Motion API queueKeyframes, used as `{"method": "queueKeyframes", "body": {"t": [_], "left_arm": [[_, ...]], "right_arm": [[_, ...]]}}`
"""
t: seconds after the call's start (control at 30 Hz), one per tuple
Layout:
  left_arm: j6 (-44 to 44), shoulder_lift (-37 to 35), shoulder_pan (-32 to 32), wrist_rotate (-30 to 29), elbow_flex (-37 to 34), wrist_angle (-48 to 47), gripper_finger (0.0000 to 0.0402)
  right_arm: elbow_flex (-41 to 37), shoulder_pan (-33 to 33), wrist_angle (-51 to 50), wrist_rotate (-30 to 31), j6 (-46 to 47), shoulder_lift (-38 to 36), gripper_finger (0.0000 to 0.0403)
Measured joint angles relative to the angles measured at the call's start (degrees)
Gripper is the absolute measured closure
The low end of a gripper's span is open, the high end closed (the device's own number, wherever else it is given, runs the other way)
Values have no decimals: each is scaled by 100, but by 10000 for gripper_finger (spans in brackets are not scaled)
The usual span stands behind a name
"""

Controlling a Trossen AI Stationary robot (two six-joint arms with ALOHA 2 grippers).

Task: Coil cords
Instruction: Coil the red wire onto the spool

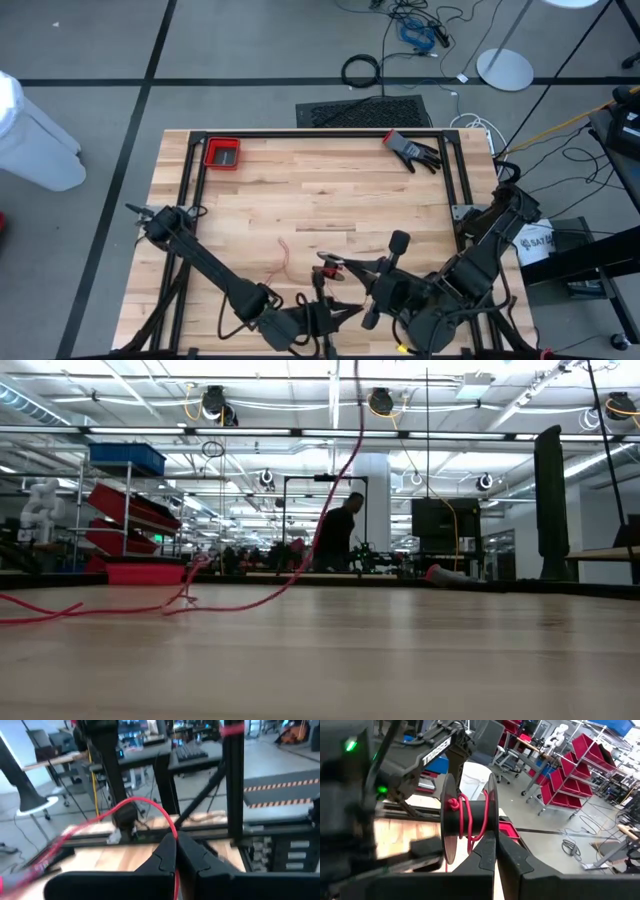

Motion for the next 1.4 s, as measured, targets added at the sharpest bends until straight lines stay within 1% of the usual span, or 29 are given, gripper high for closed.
{"method": "queueKeyframes", "body": {"t": [0.1, 0.23, 0.33, 0.47, 0.57, 0.63, 0.7, 0.9, 1.0, 1.07, 1.13, 1.23, 1.33, 1.4], "left_arm": [[31, 0, 10, 207, 319, -148, 398], [17, 2, -17, 514, 827, -759, 398], [-15, -2, -60, 608, 1129, -1193, 398], [-24, 0, -168, 625, 1287, -1677, 394], [-23, 2, -271, 618, 1294, -2039, 379], [-153, 2, -331, 617, 1294, -2200, 359], [-303, -1, -395, 625, 1294, -2337, 329], [-461, -80, -633, 588, 1292, -2395, 207], [-461, -87, -763, 346, 1292, -2397, 153], [-430, -110, -869, 72, 1290, -2405, 127], [-427, -166, -952, -73, 1290, -2396, 107], [-437, -266, -1104, -139, 1290, -2391, 90], [-464, -342, -1257, -320, 1290, -2388, 84], [-462, -356, -1354, -668, 1295, -2330, 84]], "right_arm": [[0, 6, -2, 15, -31, 36, 403], [0, -35, -3, -30, -63, 51, 403], [0, -34, -4, -43, -119, 61, 403], [0, -29, -6, -148, -133, 63, 403], [0, -33, -25, -192, -179, 67, 403], [0, -31, -22, -187, -181, 67, 403], [0, -29, -23, -188, -190, 67, 403], [0, -22, -19, -249, -238, 67, 403], [0, -20, -16, -321, -240, 67, 403], [0, -20, -11, -328, -240, 65, 403], [0, -20, -12, -332, -240, 65, 403], [-2, -20, -13, -330, -262, 65, 403], [-11, 7, -20, -332, -282, 38, 403], [-11, 28, -16, -330, -281, 6, 403]]}}
